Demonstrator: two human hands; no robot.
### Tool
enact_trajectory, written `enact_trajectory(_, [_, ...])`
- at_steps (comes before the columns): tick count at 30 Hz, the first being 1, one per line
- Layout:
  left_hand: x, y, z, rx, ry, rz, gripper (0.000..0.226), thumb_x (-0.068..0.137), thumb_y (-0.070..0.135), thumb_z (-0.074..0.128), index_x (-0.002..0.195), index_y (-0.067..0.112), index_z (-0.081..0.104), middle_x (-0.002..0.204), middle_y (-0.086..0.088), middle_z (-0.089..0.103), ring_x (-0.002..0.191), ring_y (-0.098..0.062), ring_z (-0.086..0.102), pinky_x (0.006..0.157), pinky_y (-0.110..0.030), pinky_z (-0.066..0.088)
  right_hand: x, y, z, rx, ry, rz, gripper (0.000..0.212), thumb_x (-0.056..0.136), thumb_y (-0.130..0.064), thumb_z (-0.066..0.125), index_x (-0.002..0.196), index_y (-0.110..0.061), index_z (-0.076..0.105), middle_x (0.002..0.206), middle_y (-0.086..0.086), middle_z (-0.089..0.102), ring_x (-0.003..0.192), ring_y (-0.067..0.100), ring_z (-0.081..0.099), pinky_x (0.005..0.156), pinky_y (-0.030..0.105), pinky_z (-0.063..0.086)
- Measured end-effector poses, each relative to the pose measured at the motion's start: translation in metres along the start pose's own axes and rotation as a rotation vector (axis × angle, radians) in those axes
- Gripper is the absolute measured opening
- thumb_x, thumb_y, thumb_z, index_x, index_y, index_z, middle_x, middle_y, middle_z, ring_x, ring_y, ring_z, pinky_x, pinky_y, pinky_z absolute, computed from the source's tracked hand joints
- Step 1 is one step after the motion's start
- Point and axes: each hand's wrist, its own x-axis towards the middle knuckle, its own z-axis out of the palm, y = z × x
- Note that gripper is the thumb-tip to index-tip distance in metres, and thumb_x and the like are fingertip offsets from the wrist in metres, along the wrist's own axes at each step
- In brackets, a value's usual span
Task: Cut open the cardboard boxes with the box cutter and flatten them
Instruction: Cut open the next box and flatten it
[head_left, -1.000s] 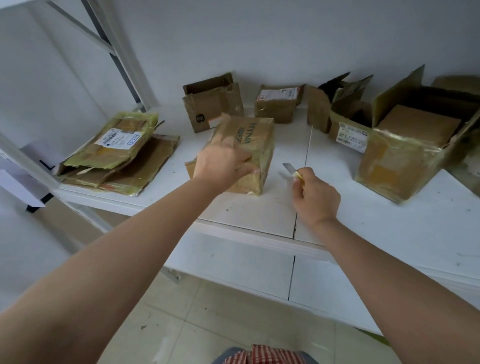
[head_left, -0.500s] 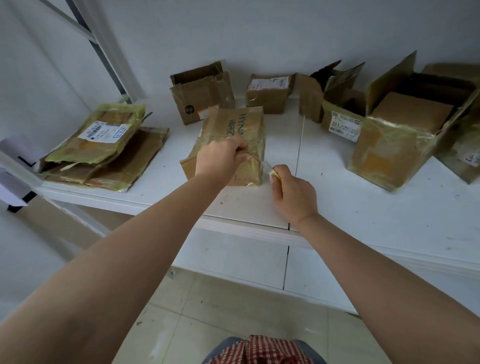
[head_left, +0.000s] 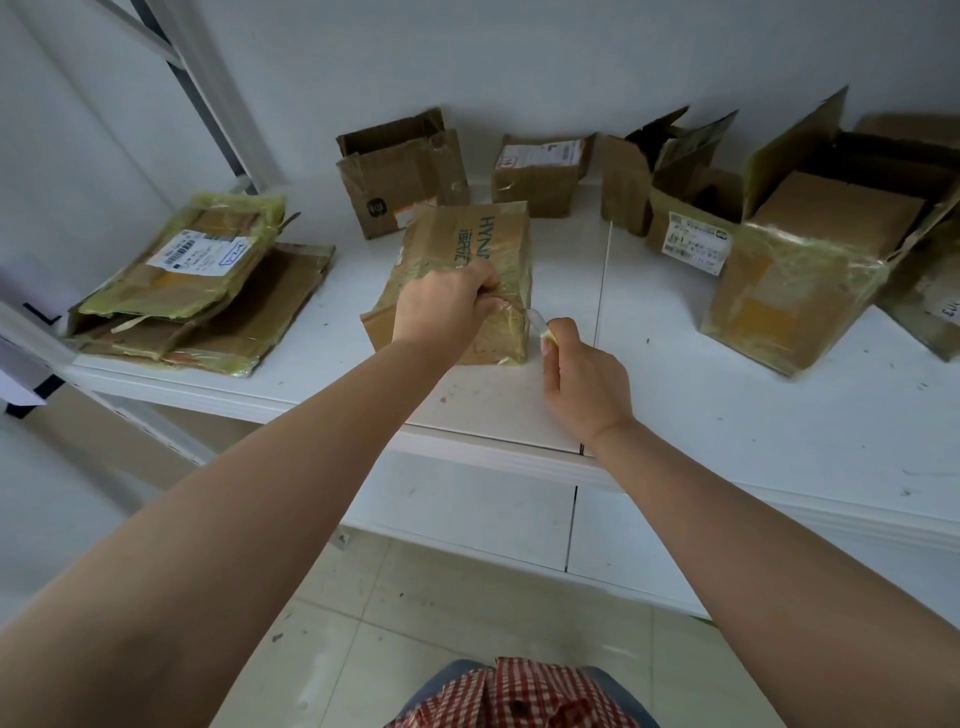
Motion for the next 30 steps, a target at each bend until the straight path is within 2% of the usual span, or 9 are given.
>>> enact_trajectory(5, [0.001,-0.002,0.001,0.015,-0.002,0.021,0.028,0.093,0.041,0.055,0.110,0.020,0.061,0.101,-0.002,0.068,0.089,-0.024,0.063,0.071,-0.034,0.050,0.001,-0.002,0.000,-0.098,-0.080,0.016,0.022,0.099,-0.018,0.032,0.118,-0.010,0.042,0.059,-0.003,0.041,0.055,0.026,0.045,0.053,0.029,0.031])
enact_trajectory(9, [0.002,-0.004,0.001,0.020,-0.006,0.036,0.028,0.093,0.042,0.055,0.109,0.020,0.061,0.100,-0.003,0.068,0.088,-0.025,0.062,0.070,-0.034,0.050,-0.001,-0.002,-0.003,-0.203,-0.136,-0.010,0.024,0.099,-0.017,0.033,0.121,-0.012,0.041,0.055,-0.007,0.032,0.055,0.025,0.043,0.048,0.027,0.025])
enact_trajectory(14, [0.001,-0.005,-0.001,0.044,-0.028,0.045,0.033,0.091,0.049,0.055,0.108,0.021,0.058,0.097,-0.002,0.067,0.084,-0.024,0.062,0.070,-0.038,0.054,-0.005,0.000,-0.008,-0.198,-0.160,-0.006,0.024,0.098,-0.017,0.034,0.120,-0.012,0.040,0.065,0.001,0.047,0.058,0.027,0.046,0.054,0.028,0.032])
enact_trajectory(17, [0.001,0.002,-0.003,0.024,-0.037,-0.011,0.044,0.086,0.061,0.052,0.100,0.020,0.057,0.086,0.000,0.063,0.075,-0.022,0.059,0.064,-0.033,0.052,-0.007,0.000,-0.014,-0.240,-0.218,-0.018,0.024,0.094,-0.015,0.037,0.118,-0.013,0.041,0.076,0.007,0.060,0.062,0.028,0.046,0.057,0.029,0.032])
enact_trajectory(20, [0.004,0.016,-0.003,0.015,-0.021,-0.094,0.054,0.084,0.070,0.047,0.091,0.017,0.055,0.074,-0.001,0.060,0.066,-0.020,0.058,0.057,-0.031,0.051,-0.006,-0.002,-0.017,-0.242,-0.264,-0.012,0.024,0.094,-0.014,0.038,0.117,-0.012,0.043,0.086,0.008,0.064,0.065,0.028,0.047,0.058,0.030,0.033])
enact_trajectory(22, [0.006,0.025,-0.003,0.032,-0.009,-0.173,0.054,0.084,0.069,0.049,0.095,0.016,0.052,0.072,-0.002,0.058,0.064,-0.019,0.058,0.055,-0.030,0.051,-0.008,0.001,-0.016,-0.174,-0.214,0.042,0.021,0.097,-0.018,0.036,0.115,-0.010,0.043,0.085,0.009,0.063,0.067,0.028,0.050,0.058,0.030,0.034])
enact_trajectory(25, [0.006,0.035,0.000,0.062,-0.028,-0.224,0.047,0.089,0.054,0.054,0.111,0.013,0.048,0.080,-0.004,0.060,0.071,-0.024,0.061,0.062,-0.035,0.055,-0.015,0.008,-0.014,-0.013,-0.067,0.183,0.023,0.100,-0.022,0.034,0.114,-0.007,0.044,0.078,0.007,0.056,0.067,0.027,0.051,0.057,0.031,0.034])
enact_trajectory(27, [0.005,0.031,-0.001,0.026,-0.040,-0.162,0.039,0.091,0.042,0.054,0.114,0.012,0.051,0.087,-0.006,0.062,0.078,-0.025,0.061,0.067,-0.037,0.054,-0.018,0.013,-0.015,0.102,0.042,0.254,0.023,0.100,-0.021,0.037,0.115,-0.006,0.045,0.076,0.007,0.054,0.068,0.031,0.054,0.056,0.032,0.035])
enact_trajectory(30, [-0.005,0.006,-0.012,-0.077,-0.099,-0.002,0.030,0.088,0.025,0.056,0.113,0.011,0.060,0.100,-0.009,0.066,0.089,-0.026,0.058,0.073,-0.032,0.044,-0.018,0.017,-0.017,0.264,0.166,0.308,0.020,0.097,-0.015,0.041,0.115,-0.007,0.045,0.079,0.007,0.056,0.067,0.028,0.050,0.057,0.033,0.038])
